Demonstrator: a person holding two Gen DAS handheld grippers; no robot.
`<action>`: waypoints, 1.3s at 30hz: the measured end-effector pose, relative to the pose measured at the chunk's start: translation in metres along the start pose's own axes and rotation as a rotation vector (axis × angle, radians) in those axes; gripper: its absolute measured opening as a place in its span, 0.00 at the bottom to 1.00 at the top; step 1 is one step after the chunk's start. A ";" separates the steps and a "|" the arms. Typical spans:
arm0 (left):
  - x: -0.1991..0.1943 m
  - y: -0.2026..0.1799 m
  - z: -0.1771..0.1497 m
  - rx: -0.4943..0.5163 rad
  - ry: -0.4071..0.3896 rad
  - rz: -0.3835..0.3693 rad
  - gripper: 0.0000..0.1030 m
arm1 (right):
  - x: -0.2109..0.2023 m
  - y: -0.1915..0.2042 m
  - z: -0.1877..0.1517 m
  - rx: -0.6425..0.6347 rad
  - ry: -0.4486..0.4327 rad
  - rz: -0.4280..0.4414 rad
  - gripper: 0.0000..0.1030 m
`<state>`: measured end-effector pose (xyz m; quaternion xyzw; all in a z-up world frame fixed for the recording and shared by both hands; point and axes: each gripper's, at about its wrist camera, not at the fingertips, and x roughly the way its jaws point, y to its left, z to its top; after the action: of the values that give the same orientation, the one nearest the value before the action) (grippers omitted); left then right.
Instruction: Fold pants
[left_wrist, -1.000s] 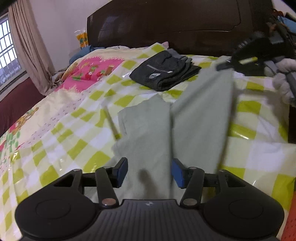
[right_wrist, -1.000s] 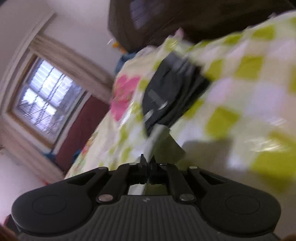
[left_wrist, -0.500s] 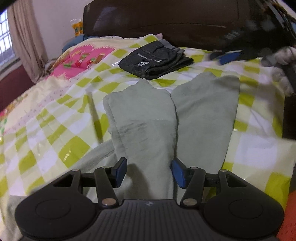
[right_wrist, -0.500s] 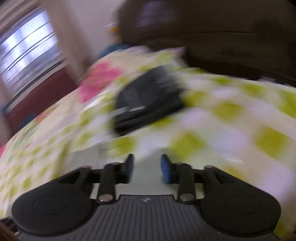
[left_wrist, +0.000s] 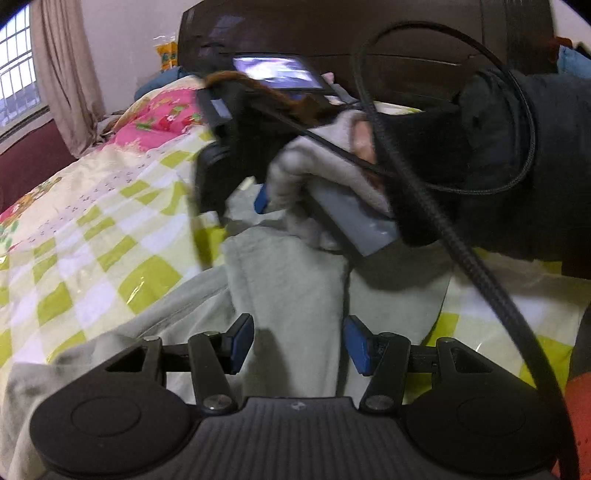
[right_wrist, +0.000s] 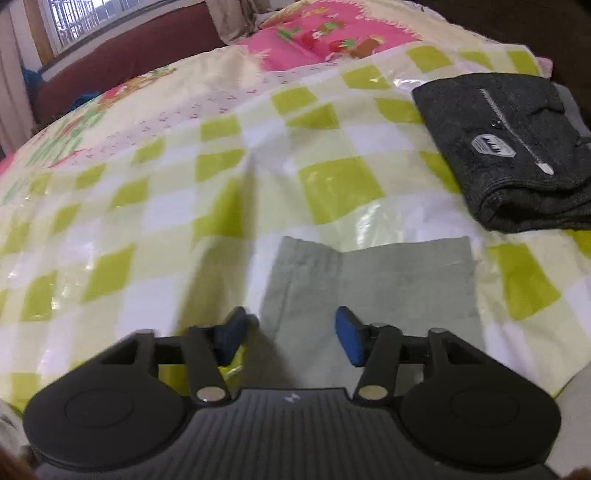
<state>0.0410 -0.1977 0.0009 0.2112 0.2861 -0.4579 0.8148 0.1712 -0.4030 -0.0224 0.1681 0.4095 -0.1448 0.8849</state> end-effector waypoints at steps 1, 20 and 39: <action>-0.002 0.001 -0.001 -0.005 -0.005 0.001 0.66 | -0.006 -0.011 0.001 0.035 0.009 0.024 0.02; 0.005 -0.056 0.010 0.203 0.009 -0.035 0.66 | -0.154 -0.217 -0.114 0.592 -0.218 0.178 0.03; 0.012 -0.077 0.017 0.284 -0.012 -0.033 0.66 | -0.160 -0.230 -0.114 0.564 -0.275 0.116 0.03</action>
<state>-0.0162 -0.2536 -0.0011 0.3169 0.2172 -0.5082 0.7708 -0.0965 -0.5440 -0.0092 0.4087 0.2193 -0.2230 0.8574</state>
